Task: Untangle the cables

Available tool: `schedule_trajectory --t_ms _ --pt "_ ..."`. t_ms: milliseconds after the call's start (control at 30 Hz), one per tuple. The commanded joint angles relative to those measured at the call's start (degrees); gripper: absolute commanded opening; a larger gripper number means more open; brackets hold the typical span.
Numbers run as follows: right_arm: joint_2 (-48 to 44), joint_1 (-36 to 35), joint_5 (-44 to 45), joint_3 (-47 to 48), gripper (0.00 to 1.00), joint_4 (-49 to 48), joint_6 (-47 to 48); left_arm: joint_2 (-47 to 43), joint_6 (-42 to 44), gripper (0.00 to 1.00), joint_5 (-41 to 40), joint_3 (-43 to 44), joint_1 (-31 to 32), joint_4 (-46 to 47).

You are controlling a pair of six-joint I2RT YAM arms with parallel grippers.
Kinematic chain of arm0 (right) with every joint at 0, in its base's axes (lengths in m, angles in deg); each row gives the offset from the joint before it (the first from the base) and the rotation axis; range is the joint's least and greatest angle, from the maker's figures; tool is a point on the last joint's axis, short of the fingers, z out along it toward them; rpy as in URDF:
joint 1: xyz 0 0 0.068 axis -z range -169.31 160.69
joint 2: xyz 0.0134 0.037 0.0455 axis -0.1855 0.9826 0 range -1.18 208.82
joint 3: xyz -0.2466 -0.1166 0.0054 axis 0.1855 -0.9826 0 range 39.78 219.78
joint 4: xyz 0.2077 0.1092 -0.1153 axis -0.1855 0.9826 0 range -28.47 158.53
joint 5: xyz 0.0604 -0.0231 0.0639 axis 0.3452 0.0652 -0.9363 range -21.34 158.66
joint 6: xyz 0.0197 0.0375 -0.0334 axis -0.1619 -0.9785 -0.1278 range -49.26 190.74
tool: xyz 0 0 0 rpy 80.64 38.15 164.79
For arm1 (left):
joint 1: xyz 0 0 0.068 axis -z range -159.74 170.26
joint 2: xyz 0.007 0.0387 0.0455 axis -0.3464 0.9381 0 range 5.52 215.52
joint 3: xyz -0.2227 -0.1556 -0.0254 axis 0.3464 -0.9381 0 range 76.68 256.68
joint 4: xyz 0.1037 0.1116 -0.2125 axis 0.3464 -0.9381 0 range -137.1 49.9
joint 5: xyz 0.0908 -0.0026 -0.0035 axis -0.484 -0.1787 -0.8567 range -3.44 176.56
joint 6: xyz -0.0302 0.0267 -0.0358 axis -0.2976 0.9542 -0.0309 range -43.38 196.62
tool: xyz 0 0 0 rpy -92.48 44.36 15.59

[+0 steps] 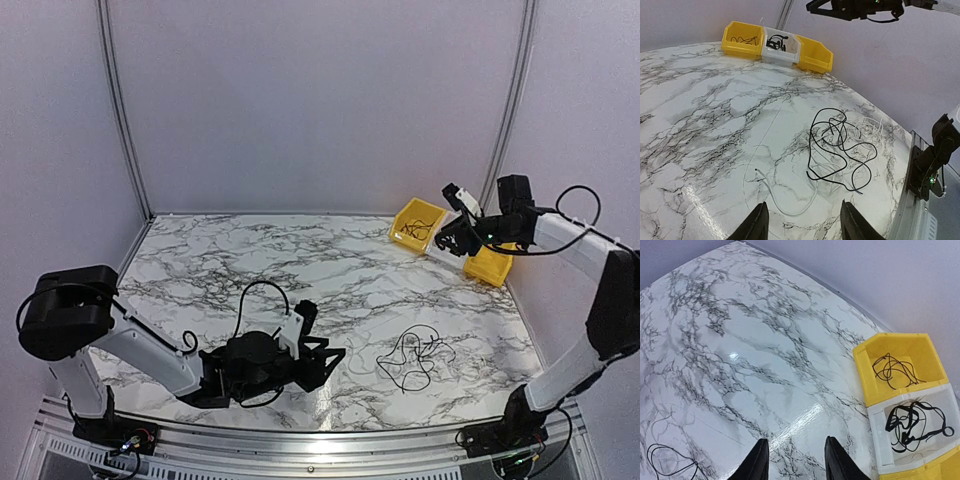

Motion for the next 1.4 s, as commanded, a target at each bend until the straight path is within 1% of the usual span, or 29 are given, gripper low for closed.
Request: schedule_trajectory --t_ms 0,67,200,267,367,433,667,867,967,1067,1133,1167,1267,1300,1367 --pt "-8.31 -1.63 -8.56 -7.32 0.39 7.50 12.97 3.20 2.88 0.52 2.15 6.96 0.36 -8.86" --pt "-10.49 -3.83 -6.86 -10.09 0.40 11.29 16.65 4.41 3.55 0.52 3.73 9.65 0.36 -11.38" --pt "-12.72 -7.48 -0.78 -15.49 0.45 12.67 16.25 7.77 3.57 0.55 5.98 15.05 -0.08 -15.67" --pt "-13.07 -8.19 -0.42 -17.84 0.47 13.40 17.21 10.30 2.75 0.55 8.12 18.06 -0.88 -17.65" --pt "-12.40 -9.00 -0.40 -18.78 0.52 14.52 18.27 14.08 -0.21 0.55 11.73 21.64 -2.62 -19.70" --pt "-11.88 -9.30 0.50 -19.50 0.53 13.53 17.28 15.90 -2.07 0.55 13.77 22.88 -3.54 -19.74" --pt "-7.88 -9.51 2.82 -21.30 0.55 12.23 16.05 18.46 -4.56 0.55 15.31 24.91 -5.11 -19.74" --pt "-4.46 -9.75 5.45 -21.06 0.52 10.62 14.42 19.11 -4.25 0.55 16.26 25.86 -5.17 -19.74" --pt "-2.72 -10.23 5.88 -20.75 0.46 10.62 14.50 19.08 -3.77 0.55 16.00 26.15 -5.19 -19.74" --pt "-1.17 -10.77 6.28 -20.17 0.33 10.88 14.34 19.36 -3.13 0.55 15.87 27.20 -5.47 -19.74" --pt "-0.31 -11.27 6.01 -19.79 0.26 11.29 14.43 19.98 -2.72 0.55 15.99 28.93 -5.67 -19.74" --pt "0.17 -11.67 6.06 -19.71 0.21 11.43 14.37 20.28 -2.47 0.55 16.00 29.74 -5.84 -19.74" --pt "1.20 -12.91 7.04 -19.17 0.03 11.64 13.95 21.70 -2.22 0.55 15.92 32.45 -6.18 -19.74" --pt "1.19 -13.12 7.27 -19.03 0.00 11.41 13.60 22.37 -2.21 0.55 15.85 33.43 -6.26 -19.74" --pt "0.40 -13.37 7.34 -18.66 0.00 10.85 12.62 23.84 -2.30 0.55 15.74 35.42 -6.44 -19.74"
